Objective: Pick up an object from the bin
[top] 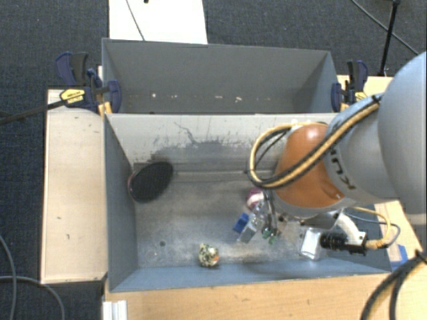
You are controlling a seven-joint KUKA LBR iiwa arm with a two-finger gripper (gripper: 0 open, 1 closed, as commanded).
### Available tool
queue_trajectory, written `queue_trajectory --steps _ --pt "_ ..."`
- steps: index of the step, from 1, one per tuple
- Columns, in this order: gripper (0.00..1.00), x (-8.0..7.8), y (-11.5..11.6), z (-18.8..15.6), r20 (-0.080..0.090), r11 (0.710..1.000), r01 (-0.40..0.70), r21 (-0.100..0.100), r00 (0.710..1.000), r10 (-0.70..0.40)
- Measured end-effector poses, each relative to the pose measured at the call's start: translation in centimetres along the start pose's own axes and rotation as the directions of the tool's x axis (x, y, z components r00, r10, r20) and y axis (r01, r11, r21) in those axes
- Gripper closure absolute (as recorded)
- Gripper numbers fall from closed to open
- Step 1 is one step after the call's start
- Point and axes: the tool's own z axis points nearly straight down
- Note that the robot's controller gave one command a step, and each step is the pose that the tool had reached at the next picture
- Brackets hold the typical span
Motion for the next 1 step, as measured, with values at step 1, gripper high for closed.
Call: queue_trajectory --steps 1 --pt "1.0 -0.44 0.05 0.03 0.001 1.0 -0.01 -0.001 1.0 0.01"
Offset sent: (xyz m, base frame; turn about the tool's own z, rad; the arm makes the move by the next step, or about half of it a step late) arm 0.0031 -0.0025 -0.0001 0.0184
